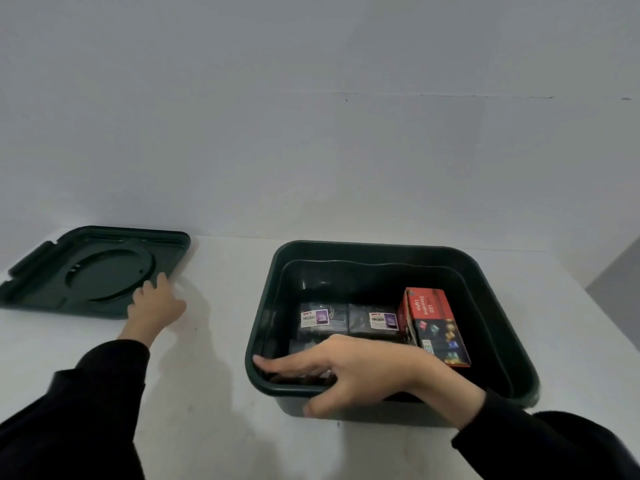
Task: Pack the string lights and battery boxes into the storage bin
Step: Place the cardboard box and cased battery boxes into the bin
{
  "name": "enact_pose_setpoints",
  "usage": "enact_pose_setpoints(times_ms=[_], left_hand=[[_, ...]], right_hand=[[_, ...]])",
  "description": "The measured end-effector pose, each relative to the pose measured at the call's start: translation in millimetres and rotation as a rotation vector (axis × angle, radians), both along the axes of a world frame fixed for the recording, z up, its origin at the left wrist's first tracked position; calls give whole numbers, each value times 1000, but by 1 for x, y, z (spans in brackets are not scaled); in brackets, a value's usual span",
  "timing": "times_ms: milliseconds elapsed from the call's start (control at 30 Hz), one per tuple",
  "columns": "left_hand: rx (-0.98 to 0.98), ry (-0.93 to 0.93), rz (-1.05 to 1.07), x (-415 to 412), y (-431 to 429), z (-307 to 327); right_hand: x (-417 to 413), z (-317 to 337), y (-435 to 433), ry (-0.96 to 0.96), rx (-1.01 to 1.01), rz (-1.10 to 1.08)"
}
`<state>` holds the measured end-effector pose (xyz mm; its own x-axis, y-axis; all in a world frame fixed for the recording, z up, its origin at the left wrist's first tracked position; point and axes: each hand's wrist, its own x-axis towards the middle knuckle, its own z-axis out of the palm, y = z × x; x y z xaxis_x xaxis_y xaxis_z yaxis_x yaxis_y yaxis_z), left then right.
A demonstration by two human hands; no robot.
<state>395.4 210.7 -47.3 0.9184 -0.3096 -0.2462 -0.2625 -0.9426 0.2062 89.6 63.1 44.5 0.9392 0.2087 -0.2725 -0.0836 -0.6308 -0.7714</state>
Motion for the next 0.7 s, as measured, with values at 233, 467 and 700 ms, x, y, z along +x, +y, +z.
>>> enact_pose_setpoints(times_ms=[233,467,700], left_hand=[[18,-134,-31,-16,15,-1],[25,-419,-209,-53,-3,46],[-779,-406,-50,-73,6,209]], right_hand=[[21,-3,-2,58,88,-3],[28,-6,-6,-87,156,-314],[25,6,-24,-279,237,-630]])
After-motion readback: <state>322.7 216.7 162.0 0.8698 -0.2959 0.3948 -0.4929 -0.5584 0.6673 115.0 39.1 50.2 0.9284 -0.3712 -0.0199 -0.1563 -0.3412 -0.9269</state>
